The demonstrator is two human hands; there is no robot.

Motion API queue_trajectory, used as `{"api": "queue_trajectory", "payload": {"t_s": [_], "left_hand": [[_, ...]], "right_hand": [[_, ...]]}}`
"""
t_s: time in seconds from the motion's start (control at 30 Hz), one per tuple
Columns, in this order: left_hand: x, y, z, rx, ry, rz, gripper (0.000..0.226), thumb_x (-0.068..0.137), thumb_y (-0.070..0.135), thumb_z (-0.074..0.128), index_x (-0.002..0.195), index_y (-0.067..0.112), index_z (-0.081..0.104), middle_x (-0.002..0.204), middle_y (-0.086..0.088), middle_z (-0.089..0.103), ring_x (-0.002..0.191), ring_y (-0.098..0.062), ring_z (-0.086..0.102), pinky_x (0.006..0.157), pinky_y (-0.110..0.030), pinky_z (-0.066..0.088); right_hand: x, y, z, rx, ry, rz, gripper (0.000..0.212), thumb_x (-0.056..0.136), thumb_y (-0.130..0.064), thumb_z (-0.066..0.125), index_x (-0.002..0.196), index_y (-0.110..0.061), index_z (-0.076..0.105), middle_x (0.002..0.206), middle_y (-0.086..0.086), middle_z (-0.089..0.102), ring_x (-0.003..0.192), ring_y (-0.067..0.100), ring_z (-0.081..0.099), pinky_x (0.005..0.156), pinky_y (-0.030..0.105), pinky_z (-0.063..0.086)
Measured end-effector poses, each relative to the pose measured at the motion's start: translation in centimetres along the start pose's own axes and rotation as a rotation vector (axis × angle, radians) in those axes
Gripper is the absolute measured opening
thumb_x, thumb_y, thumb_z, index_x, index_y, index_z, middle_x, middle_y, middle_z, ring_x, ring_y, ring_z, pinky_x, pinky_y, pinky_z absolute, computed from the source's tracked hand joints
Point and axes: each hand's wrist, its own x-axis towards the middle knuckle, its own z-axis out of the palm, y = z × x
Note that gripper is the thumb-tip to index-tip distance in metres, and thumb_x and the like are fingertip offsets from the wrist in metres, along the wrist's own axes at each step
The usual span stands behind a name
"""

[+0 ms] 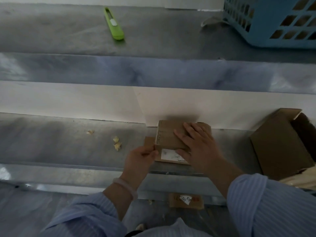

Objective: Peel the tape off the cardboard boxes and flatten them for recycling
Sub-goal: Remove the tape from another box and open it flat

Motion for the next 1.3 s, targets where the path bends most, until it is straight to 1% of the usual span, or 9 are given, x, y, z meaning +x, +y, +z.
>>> {"api": "queue_trajectory", "payload": {"t_s": [0.17, 0.3, 0.5, 0.6, 0.77, 0.93, 1.13, 1.2, 1.3], "left_hand": [[0.2, 0.3, 0.1, 0.123, 0.086, 0.034, 0.014, 0.082, 0.031, 0.072, 0.092, 0.022, 0.073, 0.078, 0.011, 0.070, 0.070, 0.004, 0.061, 0.057, -0.003, 0.040], [0.6, 0.2, -0.2, 0.227, 0.062, 0.173, 0.013, 0.083, 0.028, 0.071, 0.091, 0.018, 0.073, 0.082, 0.005, 0.071, 0.076, -0.009, 0.064, 0.069, -0.022, 0.050], [1.4, 0.0, -1.0, 0.407, 0.047, 0.351, 0.011, 0.085, 0.028, 0.068, 0.084, 0.017, 0.070, 0.081, 0.005, 0.062, 0.072, -0.008, 0.054, 0.056, -0.008, 0.031], [1.7, 0.0, -1.5, 0.455, 0.002, 0.417, 0.010, 0.086, 0.025, 0.067, 0.086, 0.016, 0.070, 0.082, 0.005, 0.062, 0.073, -0.010, 0.054, 0.059, -0.015, 0.033], [2.9, 0.1, -2.8, 0.455, -0.194, 0.476, 0.009, 0.088, 0.016, 0.063, 0.082, 0.023, 0.060, 0.085, 0.008, 0.055, 0.076, -0.007, 0.052, 0.065, -0.010, 0.035], [2.9, -0.5, -1.9, 0.371, -0.195, 0.399, 0.008, 0.089, 0.014, 0.061, 0.081, 0.012, 0.060, 0.082, 0.000, 0.057, 0.075, -0.016, 0.054, 0.068, -0.026, 0.044], [1.9, 0.4, -1.3, 0.243, -0.268, 0.213, 0.020, 0.093, 0.011, 0.054, 0.074, 0.007, 0.051, 0.069, -0.001, 0.051, 0.063, -0.013, 0.046, 0.060, -0.015, 0.040], [1.6, 1.0, -1.8, -0.026, -0.347, 0.013, 0.022, 0.095, 0.009, 0.051, 0.074, 0.008, 0.052, 0.068, -0.004, 0.054, 0.064, -0.016, 0.051, 0.068, -0.030, 0.049], [1.6, 1.7, -3.3, -0.548, -0.475, -0.246, 0.024, 0.096, 0.008, 0.048, 0.073, 0.007, 0.056, 0.064, -0.006, 0.056, 0.059, -0.015, 0.056, 0.061, -0.030, 0.055]], "right_hand": [[-0.4, -0.4, 0.1, 0.007, 0.002, 0.022, 0.069, 0.086, -0.067, 0.027, 0.149, -0.039, 0.025, 0.160, 0.003, 0.020, 0.147, 0.025, 0.015, 0.120, 0.046, 0.010], [-0.4, -0.4, 0.1, 0.010, 0.012, 0.016, 0.067, 0.088, -0.065, 0.033, 0.149, -0.038, 0.027, 0.159, 0.004, 0.021, 0.147, 0.025, 0.016, 0.120, 0.046, 0.011], [-0.5, -0.5, 0.1, 0.020, 0.011, 0.023, 0.068, 0.086, -0.065, 0.030, 0.149, -0.038, 0.027, 0.159, 0.003, 0.022, 0.147, 0.025, 0.016, 0.119, 0.047, 0.012], [-0.5, -0.5, 0.1, 0.024, 0.017, 0.029, 0.068, 0.086, -0.066, 0.031, 0.148, -0.038, 0.029, 0.159, 0.003, 0.023, 0.147, 0.025, 0.017, 0.119, 0.047, 0.013], [-0.6, -0.6, 0.0, 0.026, 0.024, 0.034, 0.068, 0.085, -0.066, 0.029, 0.147, -0.038, 0.031, 0.158, 0.003, 0.025, 0.146, 0.025, 0.019, 0.119, 0.047, 0.015], [-0.7, -0.7, 0.0, 0.050, 0.047, 0.035, 0.066, 0.086, -0.063, 0.038, 0.146, -0.035, 0.036, 0.156, 0.006, 0.029, 0.145, 0.028, 0.023, 0.119, 0.048, 0.016], [-0.7, -0.6, 0.0, 0.024, 0.035, 0.040, 0.067, 0.086, -0.065, 0.032, 0.147, -0.037, 0.033, 0.157, 0.004, 0.028, 0.146, 0.027, 0.021, 0.119, 0.045, 0.013], [-0.7, -0.7, 0.0, 0.021, 0.039, 0.042, 0.067, 0.086, -0.064, 0.033, 0.146, -0.036, 0.034, 0.156, 0.005, 0.029, 0.145, 0.028, 0.023, 0.118, 0.046, 0.014], [-0.8, -0.7, 0.1, 0.020, 0.046, 0.039, 0.065, 0.086, -0.063, 0.035, 0.146, -0.037, 0.035, 0.156, 0.004, 0.030, 0.145, 0.027, 0.023, 0.118, 0.046, 0.015]]}}
